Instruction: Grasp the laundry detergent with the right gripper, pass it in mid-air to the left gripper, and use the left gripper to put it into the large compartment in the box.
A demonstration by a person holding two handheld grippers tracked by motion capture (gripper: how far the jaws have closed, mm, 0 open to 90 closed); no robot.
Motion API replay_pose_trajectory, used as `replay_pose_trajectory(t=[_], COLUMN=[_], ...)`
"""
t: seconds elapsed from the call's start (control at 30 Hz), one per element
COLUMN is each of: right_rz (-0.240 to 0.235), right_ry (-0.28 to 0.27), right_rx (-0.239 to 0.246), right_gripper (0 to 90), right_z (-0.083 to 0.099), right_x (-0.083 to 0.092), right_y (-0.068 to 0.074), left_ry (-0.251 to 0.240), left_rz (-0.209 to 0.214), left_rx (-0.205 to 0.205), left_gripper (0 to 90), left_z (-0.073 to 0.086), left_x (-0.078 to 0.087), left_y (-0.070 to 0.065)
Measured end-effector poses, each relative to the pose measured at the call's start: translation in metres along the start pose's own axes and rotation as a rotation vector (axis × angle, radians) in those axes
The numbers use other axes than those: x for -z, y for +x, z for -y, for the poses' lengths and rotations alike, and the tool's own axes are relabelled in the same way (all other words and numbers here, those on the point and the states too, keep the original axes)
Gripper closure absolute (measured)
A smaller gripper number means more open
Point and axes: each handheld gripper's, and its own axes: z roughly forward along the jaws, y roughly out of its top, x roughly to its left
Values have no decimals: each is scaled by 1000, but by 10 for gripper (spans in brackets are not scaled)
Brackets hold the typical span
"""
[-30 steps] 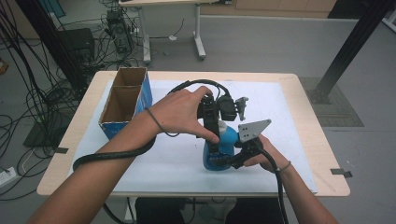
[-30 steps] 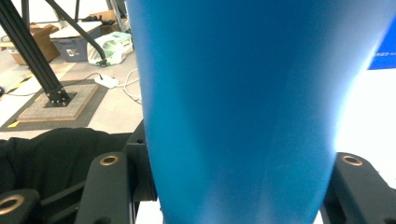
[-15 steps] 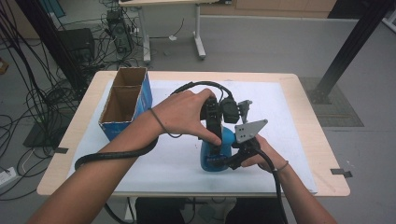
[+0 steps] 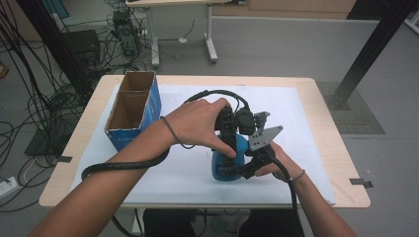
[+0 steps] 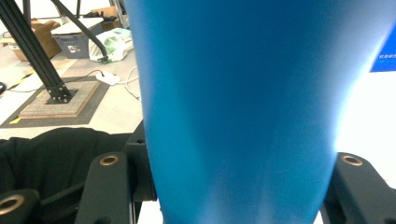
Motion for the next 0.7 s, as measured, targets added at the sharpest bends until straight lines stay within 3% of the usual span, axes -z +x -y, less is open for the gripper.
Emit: replay_pose_trajectory(t=[0.7], right_rz=[0], right_ry=[-7], right_rx=[-2], right_gripper=[417], right_z=[1], right_x=[1], right_y=[0], left_ry=[0], left_rz=[6], left_rx=[5], left_gripper=[79], left_z=[0], left_x=[-1], left_y=[2])
